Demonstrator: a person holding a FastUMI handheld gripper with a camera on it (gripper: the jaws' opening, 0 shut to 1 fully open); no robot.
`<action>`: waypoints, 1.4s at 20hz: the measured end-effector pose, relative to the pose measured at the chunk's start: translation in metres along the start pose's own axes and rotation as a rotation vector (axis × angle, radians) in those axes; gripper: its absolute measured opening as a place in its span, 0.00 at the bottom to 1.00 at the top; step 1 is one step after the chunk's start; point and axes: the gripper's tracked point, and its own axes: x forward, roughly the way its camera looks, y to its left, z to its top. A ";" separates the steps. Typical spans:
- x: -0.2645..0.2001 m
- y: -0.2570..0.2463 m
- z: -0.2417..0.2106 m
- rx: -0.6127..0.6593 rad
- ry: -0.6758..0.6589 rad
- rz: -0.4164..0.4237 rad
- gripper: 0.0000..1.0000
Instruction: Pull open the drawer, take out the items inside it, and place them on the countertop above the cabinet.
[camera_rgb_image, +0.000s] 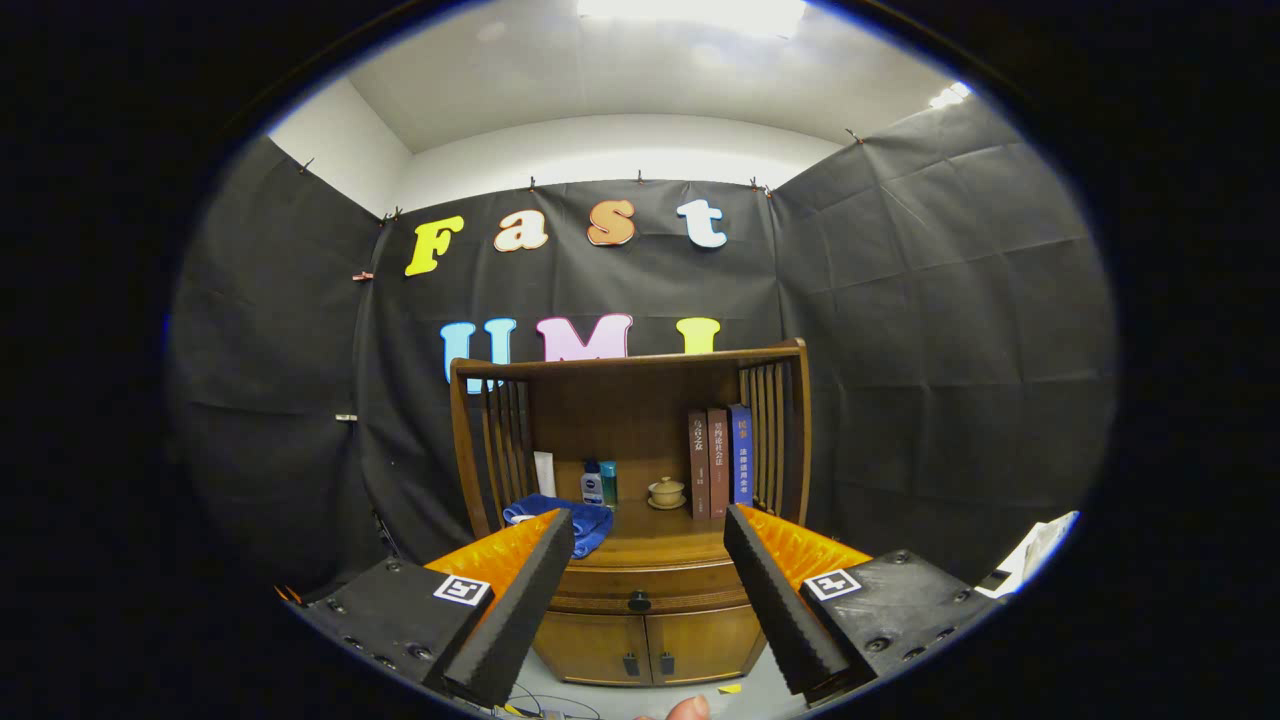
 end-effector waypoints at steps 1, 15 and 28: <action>0.010 -0.001 -0.016 -0.003 0.001 0.001 0.98; 0.158 0.004 -0.294 0.013 0.234 0.009 0.99; 0.214 0.005 -0.362 0.026 0.329 -0.012 0.53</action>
